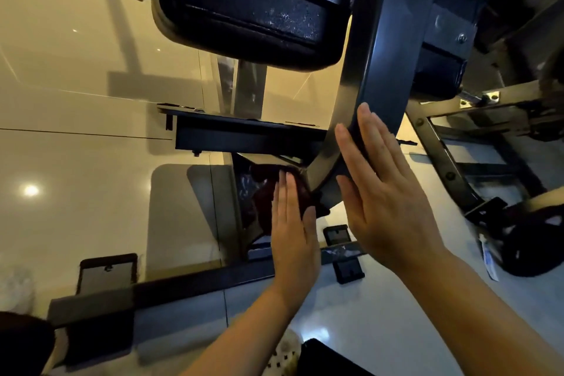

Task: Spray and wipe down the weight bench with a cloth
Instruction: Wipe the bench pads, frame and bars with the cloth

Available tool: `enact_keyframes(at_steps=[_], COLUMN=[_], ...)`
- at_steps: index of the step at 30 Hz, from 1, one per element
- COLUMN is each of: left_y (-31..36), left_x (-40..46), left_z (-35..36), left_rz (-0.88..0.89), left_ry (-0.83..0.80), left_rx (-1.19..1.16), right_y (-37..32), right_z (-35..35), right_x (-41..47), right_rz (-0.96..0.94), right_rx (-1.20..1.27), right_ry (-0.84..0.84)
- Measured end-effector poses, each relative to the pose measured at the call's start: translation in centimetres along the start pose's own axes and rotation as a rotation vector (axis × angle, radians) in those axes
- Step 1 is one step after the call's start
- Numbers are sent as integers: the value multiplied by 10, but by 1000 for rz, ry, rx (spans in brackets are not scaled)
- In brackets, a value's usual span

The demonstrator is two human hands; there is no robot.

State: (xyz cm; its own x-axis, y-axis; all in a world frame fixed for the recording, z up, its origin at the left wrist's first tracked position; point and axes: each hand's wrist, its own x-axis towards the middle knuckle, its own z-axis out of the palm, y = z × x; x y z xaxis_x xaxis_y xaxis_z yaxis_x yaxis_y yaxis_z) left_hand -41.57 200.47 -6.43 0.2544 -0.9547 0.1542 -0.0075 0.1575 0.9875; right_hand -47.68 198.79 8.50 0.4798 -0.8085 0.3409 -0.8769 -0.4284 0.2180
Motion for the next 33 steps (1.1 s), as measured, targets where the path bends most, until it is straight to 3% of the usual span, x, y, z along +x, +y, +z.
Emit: enact_keyframes(at_steps=[6, 10, 13, 19, 26, 33], left_y=[-12, -70, -110, -151, -154, -163], left_x=[8, -2, -12, -8, -8, -3], left_z=[-5, -19, -29, -42, -41, -56], left_rz=[108, -76, -142, -340, -357, -308], left_ry=[-64, -155, -211, -403, -348, -441], left_rx=[95, 70, 146, 180, 196, 253], right_y=[-4, -21, -20, -24, -16, -9], right_z=[6, 38, 54, 70, 110, 132], right_x=[3, -1, -1, -8, -50, -58], right_rz=[-441, -580, -584, -476, -539, -548], right_rx=[-212, -236, -223, -183, -161, -104], right_ry=[-163, -378, -448, -418, -480, -321])
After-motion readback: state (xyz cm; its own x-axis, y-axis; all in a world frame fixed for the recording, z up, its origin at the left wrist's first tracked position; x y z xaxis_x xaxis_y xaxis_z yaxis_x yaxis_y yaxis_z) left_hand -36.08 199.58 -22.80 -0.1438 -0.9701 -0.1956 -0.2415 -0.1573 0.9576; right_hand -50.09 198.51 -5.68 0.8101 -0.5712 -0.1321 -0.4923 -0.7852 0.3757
